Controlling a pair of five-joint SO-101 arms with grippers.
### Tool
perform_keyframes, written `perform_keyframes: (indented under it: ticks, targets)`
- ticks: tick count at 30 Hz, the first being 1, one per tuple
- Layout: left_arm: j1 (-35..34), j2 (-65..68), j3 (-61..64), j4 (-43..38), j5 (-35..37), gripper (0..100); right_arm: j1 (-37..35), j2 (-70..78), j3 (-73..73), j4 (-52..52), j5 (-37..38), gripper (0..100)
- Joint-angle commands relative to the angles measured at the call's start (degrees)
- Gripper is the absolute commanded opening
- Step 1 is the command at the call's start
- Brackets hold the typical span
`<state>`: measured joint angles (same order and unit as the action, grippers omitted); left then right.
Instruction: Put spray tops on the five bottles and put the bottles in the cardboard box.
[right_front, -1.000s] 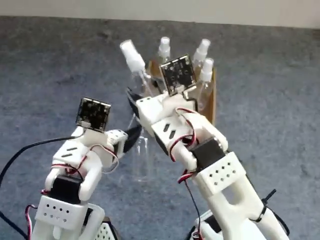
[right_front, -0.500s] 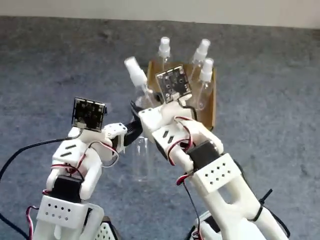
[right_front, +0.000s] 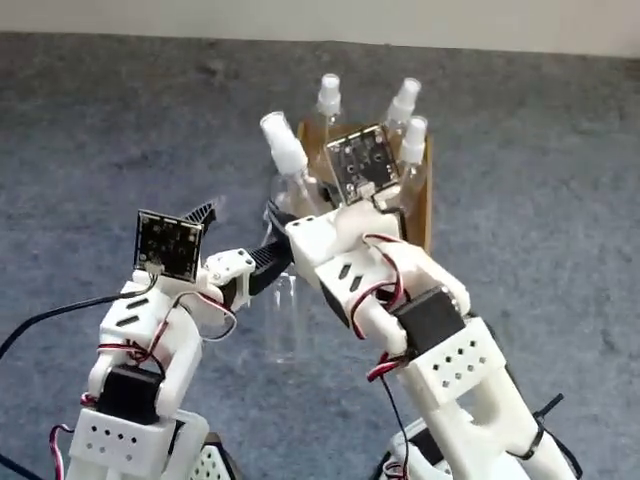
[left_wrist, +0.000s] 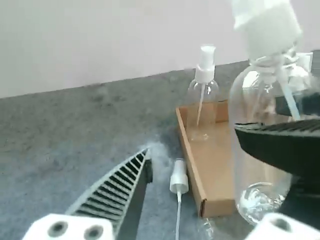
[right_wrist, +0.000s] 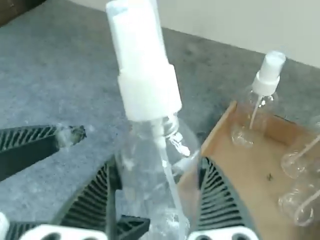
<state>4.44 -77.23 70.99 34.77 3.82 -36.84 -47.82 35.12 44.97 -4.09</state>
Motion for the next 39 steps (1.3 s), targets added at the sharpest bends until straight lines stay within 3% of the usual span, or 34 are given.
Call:
perform_keyframes:
  ticks: [1,5,10,15,21,27,31,39]
  targets:
    - [-1.5,1.0,0.0,-1.2,0.3,33,0.3,-3.0,-6.2,1.0,0.4,0.3]
    - [-1.4,1.0,0.0,-1.2,0.3,33,1.6,-2.9,-6.3,0.7,0.5,0.3]
    - [-0.4,0.3,1.2,-0.3,0.3,33,10.5,4.4,-6.2,-7.2,0.8,0.3]
    - [-0.7,0.3,1.5,0.1,0.3,33,14.0,16.0,-6.1,-14.9,12.6,0.3]
    - [-0.7,0.7,1.6,0.1,0.3,33,14.0,18.1,-1.5,-25.8,2.3,0.3]
    - [-1.2,0.7,1.8,0.3,0.3,25,13.8,18.6,9.0,-40.7,2.1,0.3]
    - [-3.4,0.4,2.7,0.0,0.5,22,13.8,22.2,12.6,-41.9,2.1,0.3]
    - [-3.8,0.4,2.9,0.1,0.6,22,12.9,32.8,4.6,-41.9,1.7,0.3]
